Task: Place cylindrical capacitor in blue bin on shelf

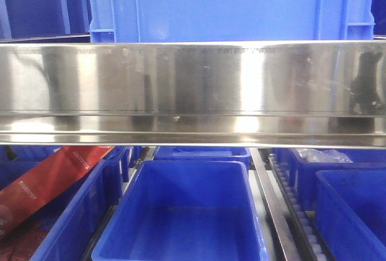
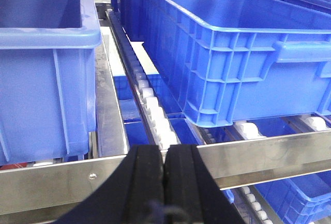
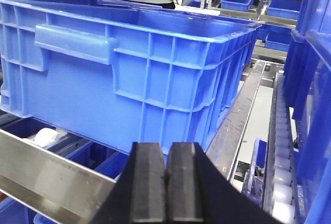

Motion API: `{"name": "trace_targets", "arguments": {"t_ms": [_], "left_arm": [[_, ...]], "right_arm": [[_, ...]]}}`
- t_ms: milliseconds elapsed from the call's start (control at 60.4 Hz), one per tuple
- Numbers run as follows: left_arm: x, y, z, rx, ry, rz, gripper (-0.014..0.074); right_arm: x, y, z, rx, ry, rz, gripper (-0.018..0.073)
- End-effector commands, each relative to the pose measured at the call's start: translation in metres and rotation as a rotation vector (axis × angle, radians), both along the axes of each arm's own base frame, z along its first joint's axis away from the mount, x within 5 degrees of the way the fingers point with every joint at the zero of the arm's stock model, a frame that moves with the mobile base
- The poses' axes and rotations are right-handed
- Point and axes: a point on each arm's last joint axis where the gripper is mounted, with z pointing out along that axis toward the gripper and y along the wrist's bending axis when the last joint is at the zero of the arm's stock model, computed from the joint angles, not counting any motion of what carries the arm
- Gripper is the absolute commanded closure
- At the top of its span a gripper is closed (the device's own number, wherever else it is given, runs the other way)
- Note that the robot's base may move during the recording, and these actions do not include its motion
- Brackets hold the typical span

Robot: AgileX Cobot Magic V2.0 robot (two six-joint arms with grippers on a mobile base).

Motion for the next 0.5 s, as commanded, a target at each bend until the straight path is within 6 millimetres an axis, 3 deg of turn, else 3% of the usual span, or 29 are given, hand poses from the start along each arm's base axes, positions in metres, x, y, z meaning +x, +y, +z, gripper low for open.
{"name": "trace_targets", "arguments": {"t_ms": [0,480], "left_arm": [[-0.0004,0.0004,0.0003,-0.007,-0.013,-0.001,0.0707],[-0.0004,0.0004,0.0003,-0.007,-0.013,-0.001,0.0707]], "right_arm": [[-0.0004,-0.0003,0.002,0.006,-0.027,-0.001,0.0721],[-0.0004,-0.0003,0.002,0.006,-0.027,-0.001,0.0721]]}}
